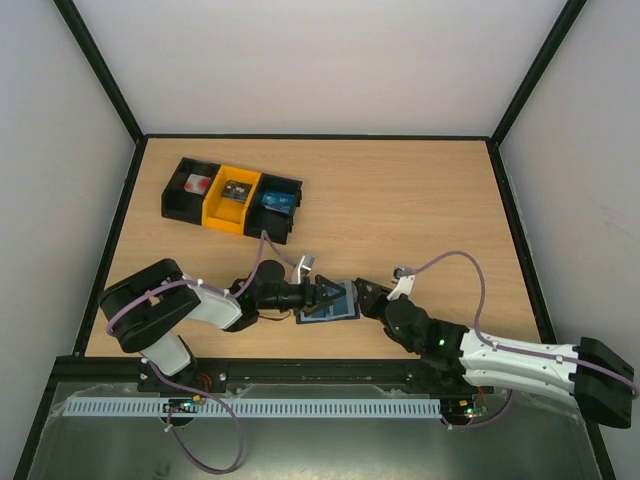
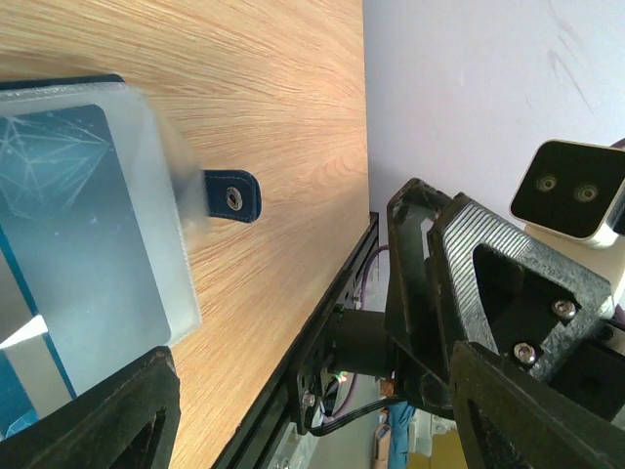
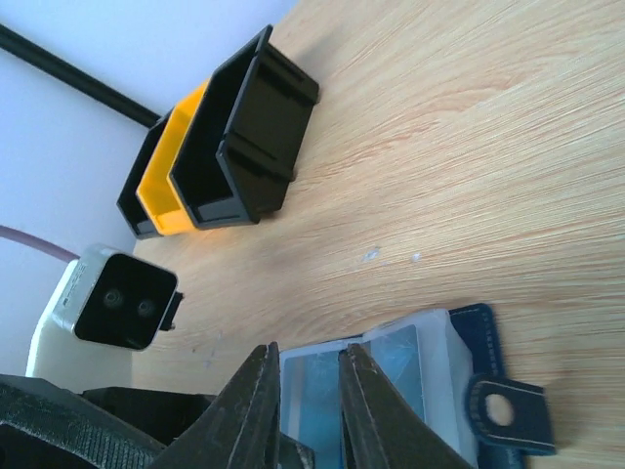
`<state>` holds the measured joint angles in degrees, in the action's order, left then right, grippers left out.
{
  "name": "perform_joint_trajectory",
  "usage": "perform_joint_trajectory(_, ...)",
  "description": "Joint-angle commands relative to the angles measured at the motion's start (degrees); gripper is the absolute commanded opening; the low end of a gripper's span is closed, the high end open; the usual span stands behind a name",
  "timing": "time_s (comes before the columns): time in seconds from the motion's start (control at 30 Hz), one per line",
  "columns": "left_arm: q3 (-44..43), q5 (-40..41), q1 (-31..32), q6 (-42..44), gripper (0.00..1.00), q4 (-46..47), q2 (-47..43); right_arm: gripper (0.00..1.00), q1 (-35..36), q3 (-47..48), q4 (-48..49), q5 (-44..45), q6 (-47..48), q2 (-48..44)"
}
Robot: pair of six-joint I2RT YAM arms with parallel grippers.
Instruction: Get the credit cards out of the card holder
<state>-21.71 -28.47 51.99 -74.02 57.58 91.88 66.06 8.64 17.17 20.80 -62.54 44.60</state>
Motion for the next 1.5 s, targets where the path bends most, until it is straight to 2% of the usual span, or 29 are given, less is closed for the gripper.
perform_joint_trajectory(0.0,-0.3,-0.1,0.3,0.6,0.76,3.7,0.6,0.18,0.0,-2.1,-6.4,5.4,-1.5,-5.7)
perform_joint_trajectory(0.13,1.1,0.5,-0.1,2.3,0.73,3.6,-0.9,0.21,0.0,-1.8,-4.6,2.1,0.7,-5.7)
perform_joint_trajectory(0.37,3.9,1.8,-2.5,4.3,0.64,0.4,-3.4,0.24,0.0,2.5,-3.7,-2.3,3.4,3.6)
perform_joint_trajectory(0.77,7.4,0.2,-5.7,3.9,0.54,4.0,1.5,0.22,-0.1,8.9,-2.0,-8.7,8.4,18.5)
perform_joint_trajectory(1.03,7.6,-0.8,-7.1,4.9,0.52,1.7,3.7,0.20,-1.7,12.2,-4.5,-12.1,8.4,27.0)
perform_joint_trajectory(1.47,3.2,2.7,-9.1,13.8,0.49,-18.9,-2.3,0.19,-4.3,7.9,-4.9,-15.5,7.2,32.7)
